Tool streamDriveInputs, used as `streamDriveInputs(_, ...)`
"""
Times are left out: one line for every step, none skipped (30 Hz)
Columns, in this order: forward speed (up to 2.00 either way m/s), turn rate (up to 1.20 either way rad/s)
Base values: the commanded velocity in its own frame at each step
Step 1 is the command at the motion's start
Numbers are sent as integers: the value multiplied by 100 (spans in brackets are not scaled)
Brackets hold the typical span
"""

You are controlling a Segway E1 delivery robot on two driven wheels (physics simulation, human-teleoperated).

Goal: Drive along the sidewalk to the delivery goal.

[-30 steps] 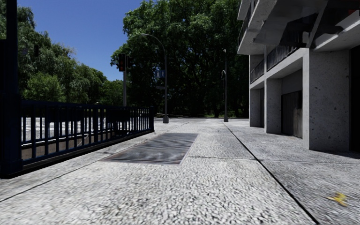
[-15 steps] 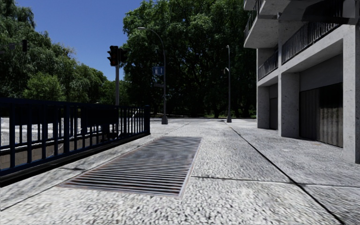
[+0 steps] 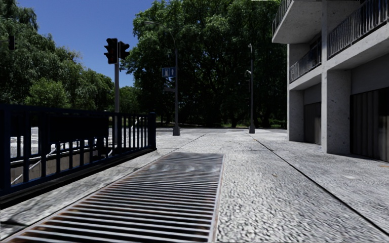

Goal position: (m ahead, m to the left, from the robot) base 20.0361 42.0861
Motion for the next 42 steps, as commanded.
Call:
streamDriveInputs(200, 0)
streamDriveInputs(200, 0)
streamDriveInputs(200, 0)
streamDriveInputs(200, 0)
streamDriveInputs(200, 0)
streamDriveInputs(200, 0)
streamDriveInputs(200, 0)
streamDriveInputs(200, 0)
streamDriveInputs(200, 0)
streamDriveInputs(200, 0)
streamDriveInputs(200, 0)
streamDriveInputs(200, 0)
streamDriveInputs(200, 0)
streamDriveInputs(200, 0)
streamDriveInputs(200, 0)
streamDriveInputs(200, 0)
streamDriveInputs(200, 0)
streamDriveInputs(200, 0)
streamDriveInputs(200, 0)
streamDriveInputs(200, 0)
streamDriveInputs(200, 0)
streamDriveInputs(200, 0)
streamDriveInputs(200, 0)
streamDriveInputs(200, 0)
streamDriveInputs(200, 0)
streamDriveInputs(200, 0)
streamDriveInputs(200, 0)
streamDriveInputs(200, 0)
streamDriveInputs(200, 0)
streamDriveInputs(200, 0)
streamDriveInputs(200, 0)
streamDriveInputs(200, 0)
streamDriveInputs(200, 0)
streamDriveInputs(200, 0)
streamDriveInputs(200, 0)
streamDriveInputs(200, 0)
streamDriveInputs(200, 0)
streamDriveInputs(200, 0)
streamDriveInputs(200, 0)
streamDriveInputs(200, 0)
streamDriveInputs(200, 0)
streamDriveInputs(200, 0)
